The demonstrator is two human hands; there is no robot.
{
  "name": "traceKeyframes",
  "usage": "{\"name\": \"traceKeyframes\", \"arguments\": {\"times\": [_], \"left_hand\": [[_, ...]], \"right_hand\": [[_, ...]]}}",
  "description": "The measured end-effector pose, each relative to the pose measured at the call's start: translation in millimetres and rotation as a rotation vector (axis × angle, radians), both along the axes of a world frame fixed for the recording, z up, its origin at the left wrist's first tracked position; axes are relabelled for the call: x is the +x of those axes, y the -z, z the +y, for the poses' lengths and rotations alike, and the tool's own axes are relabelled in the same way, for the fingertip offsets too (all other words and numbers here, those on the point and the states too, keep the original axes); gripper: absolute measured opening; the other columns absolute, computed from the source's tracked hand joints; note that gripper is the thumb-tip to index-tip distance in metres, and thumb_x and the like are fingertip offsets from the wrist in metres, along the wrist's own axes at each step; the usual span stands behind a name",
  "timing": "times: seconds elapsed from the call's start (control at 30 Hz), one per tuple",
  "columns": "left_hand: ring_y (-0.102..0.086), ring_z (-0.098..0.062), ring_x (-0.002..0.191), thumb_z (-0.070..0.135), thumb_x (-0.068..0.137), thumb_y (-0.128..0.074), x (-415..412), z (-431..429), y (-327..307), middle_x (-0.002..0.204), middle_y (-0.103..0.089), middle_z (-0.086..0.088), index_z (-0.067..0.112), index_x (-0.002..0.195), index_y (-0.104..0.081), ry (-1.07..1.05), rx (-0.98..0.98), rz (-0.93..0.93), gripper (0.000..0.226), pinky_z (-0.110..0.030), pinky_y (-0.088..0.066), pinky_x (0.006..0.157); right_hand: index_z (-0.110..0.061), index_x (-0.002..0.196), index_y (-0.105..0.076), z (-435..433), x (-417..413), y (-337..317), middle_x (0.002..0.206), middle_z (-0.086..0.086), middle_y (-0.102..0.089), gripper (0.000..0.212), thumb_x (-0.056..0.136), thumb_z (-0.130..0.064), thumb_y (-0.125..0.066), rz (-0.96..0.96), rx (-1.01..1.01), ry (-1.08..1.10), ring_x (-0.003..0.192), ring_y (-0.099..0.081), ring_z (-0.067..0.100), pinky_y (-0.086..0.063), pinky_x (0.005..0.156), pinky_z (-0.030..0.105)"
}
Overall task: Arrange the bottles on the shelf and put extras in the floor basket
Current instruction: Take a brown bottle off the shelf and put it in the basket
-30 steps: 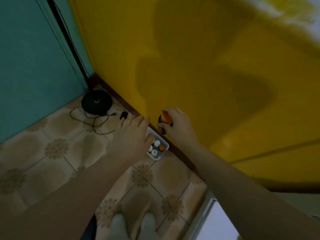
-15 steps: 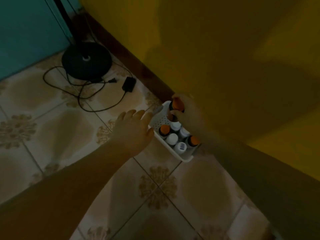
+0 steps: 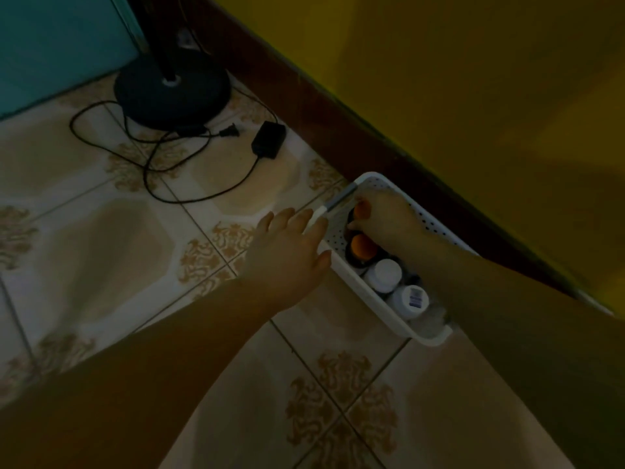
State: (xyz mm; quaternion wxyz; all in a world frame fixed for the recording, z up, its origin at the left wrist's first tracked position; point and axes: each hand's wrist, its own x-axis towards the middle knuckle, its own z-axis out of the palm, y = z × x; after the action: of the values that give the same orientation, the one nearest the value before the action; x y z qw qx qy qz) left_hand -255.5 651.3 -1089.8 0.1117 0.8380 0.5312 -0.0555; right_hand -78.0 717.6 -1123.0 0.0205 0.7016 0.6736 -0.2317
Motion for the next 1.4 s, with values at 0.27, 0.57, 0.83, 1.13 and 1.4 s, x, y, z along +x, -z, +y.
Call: {"name": "traceKeyframes", "arguments": {"times": [0.27, 0.57, 0.83, 1.13, 1.4], "left_hand": [[-0.016, -0.028, 0.143, 0.049, 0.097, -0.029, -4, -12, -115, 0.156, -0.019, -0.005, 0.024, 0.150, -0.018, -0.032, -0.018, 0.066, 0.059, -0.046, -0.014, 0.115], [-0.033, -0.032, 0.134, 0.059, 0.086, -0.009, -29, -41, -419, 0.149, -0.036, -0.009, 0.021, 0.144, -0.035, -0.042, 0.083, 0.013, 0.074, -0.049, -0.024, 0.110], [-0.020, -0.024, 0.141, 0.064, 0.090, -0.020, -50, -82, -712, 0.154, -0.024, 0.003, 0.029, 0.148, -0.017, -0.171, 0.166, 0.031, 0.068, -0.046, -0.015, 0.116], [-0.015, -0.022, 0.143, 0.064, 0.092, -0.026, -4, -166, -911, 0.157, -0.018, 0.001, 0.028, 0.149, -0.015, 0.053, 0.253, -0.103, 0.069, -0.045, -0.015, 0.116], [-0.033, -0.024, 0.137, 0.061, 0.092, -0.029, 106, -304, -1045, 0.150, -0.036, -0.001, 0.024, 0.145, -0.029, 0.515, 0.481, -0.362, 0.064, -0.045, -0.026, 0.113]], "right_hand": [[-0.016, 0.141, -0.042, -19, -14, -122, 0.136, 0.018, -0.045, 0.048, 0.095, -0.024, -0.054, -0.012, 0.114, -0.112, 0.120, -0.046, 0.038, -0.044, 0.094, 0.052], [-0.018, 0.136, -0.045, -64, -32, -452, 0.139, 0.012, -0.043, 0.042, 0.100, -0.040, -0.042, -0.152, 0.171, -0.208, 0.127, -0.038, 0.035, -0.035, 0.104, 0.050], [-0.023, 0.144, -0.031, -122, -47, -762, 0.147, 0.008, -0.035, 0.054, 0.097, -0.047, -0.038, -0.229, 0.290, -0.153, 0.135, -0.031, 0.030, -0.028, 0.106, 0.044], [-0.025, 0.146, -0.030, -248, -7, -1010, 0.147, 0.008, -0.038, 0.056, 0.097, -0.051, -0.035, -0.417, 0.583, 0.074, 0.133, -0.035, 0.032, -0.029, 0.106, 0.045], [-0.020, 0.140, -0.038, -451, 35, -1145, 0.136, 0.009, -0.049, 0.050, 0.098, -0.047, -0.033, -0.614, 0.743, 0.437, 0.123, -0.044, 0.032, -0.033, 0.099, 0.044]]}}
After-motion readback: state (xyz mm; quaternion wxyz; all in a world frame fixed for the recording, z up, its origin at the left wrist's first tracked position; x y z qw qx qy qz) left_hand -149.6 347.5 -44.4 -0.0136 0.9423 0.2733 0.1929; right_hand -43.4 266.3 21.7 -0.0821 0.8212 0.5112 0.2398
